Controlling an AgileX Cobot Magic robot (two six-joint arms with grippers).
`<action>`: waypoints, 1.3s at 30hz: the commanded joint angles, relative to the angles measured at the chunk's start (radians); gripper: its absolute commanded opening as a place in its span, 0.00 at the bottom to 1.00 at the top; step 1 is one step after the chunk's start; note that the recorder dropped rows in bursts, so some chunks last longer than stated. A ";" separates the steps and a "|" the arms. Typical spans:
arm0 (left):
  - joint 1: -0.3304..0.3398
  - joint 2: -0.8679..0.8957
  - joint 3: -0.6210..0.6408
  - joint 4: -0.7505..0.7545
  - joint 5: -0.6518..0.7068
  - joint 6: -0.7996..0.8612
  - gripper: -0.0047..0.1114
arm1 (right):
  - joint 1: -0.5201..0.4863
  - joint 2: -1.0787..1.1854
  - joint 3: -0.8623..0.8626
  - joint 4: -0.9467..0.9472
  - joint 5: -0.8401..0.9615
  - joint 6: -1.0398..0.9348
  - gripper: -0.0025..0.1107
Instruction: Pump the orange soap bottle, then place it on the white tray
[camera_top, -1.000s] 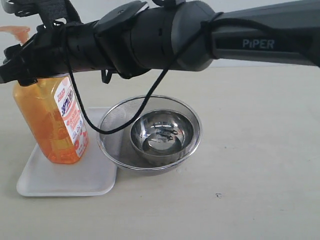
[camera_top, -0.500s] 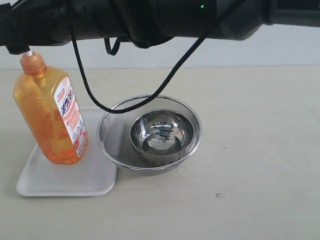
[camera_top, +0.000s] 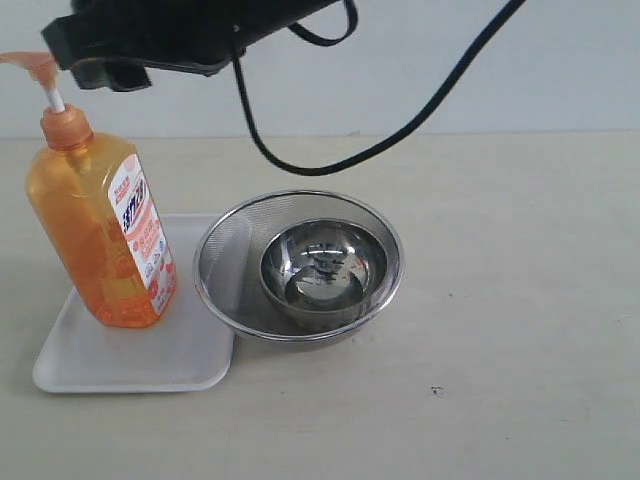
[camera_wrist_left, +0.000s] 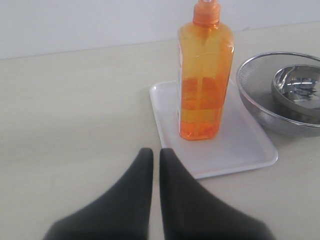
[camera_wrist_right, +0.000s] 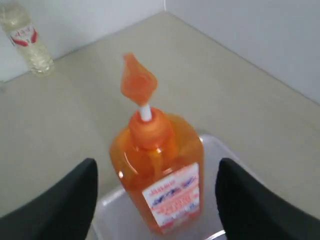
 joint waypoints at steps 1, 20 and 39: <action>-0.001 -0.006 0.004 0.001 -0.008 0.003 0.08 | -0.044 -0.045 0.004 -0.159 0.114 0.096 0.37; -0.001 -0.006 0.004 0.027 -0.014 0.003 0.08 | -0.218 -0.141 0.004 -0.513 0.311 0.222 0.10; -0.001 -0.006 0.004 0.031 -0.018 0.003 0.08 | -0.389 -0.159 0.004 -0.621 0.413 0.258 0.02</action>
